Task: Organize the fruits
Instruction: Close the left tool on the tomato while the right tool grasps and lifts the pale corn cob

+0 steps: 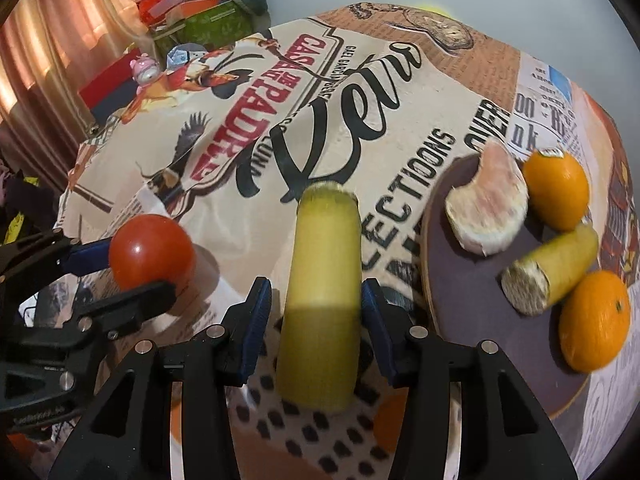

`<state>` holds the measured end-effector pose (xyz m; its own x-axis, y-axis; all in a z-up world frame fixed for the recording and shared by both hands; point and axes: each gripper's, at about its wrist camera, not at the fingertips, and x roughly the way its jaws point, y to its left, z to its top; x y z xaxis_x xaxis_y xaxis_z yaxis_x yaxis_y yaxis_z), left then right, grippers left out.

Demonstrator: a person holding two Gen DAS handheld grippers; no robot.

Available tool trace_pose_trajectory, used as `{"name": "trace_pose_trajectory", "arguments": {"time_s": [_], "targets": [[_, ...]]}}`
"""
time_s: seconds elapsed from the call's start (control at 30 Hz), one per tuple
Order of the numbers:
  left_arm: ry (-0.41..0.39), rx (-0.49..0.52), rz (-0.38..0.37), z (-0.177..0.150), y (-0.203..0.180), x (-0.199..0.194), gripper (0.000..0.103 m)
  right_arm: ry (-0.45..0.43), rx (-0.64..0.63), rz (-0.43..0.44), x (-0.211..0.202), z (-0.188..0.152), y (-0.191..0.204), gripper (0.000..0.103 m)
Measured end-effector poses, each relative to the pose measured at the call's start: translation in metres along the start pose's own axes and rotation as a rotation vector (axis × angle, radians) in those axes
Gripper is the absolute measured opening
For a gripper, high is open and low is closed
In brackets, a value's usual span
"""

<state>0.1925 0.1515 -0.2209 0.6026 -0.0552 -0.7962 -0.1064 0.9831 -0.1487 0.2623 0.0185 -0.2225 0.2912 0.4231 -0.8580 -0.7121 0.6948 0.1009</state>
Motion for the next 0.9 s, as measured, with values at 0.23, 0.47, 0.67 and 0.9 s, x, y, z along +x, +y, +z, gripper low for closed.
{"name": "trace_pose_trajectory", "arguments": {"time_s": [0.23, 0.47, 0.67, 0.9], "targets": [[0.001, -0.006, 0.001, 0.001, 0.004, 0.003, 0.045, -0.005, 0.026, 0.010, 0.006, 0.001, -0.003, 0.034], [-0.032, 0.012, 0.002, 0.007, -0.006, -0.012, 0.045, -0.050, 0.044, 0.061, -0.016, -0.004, 0.000, 0.034], [-0.078, 0.029, -0.001, 0.014, -0.021, -0.036, 0.045, -0.113, 0.059, 0.057, -0.045, -0.006, -0.002, 0.034], [-0.121, 0.056, -0.004, 0.021, -0.043, -0.060, 0.045, -0.207, 0.072, 0.014, -0.091, -0.010, -0.014, 0.034]]}}
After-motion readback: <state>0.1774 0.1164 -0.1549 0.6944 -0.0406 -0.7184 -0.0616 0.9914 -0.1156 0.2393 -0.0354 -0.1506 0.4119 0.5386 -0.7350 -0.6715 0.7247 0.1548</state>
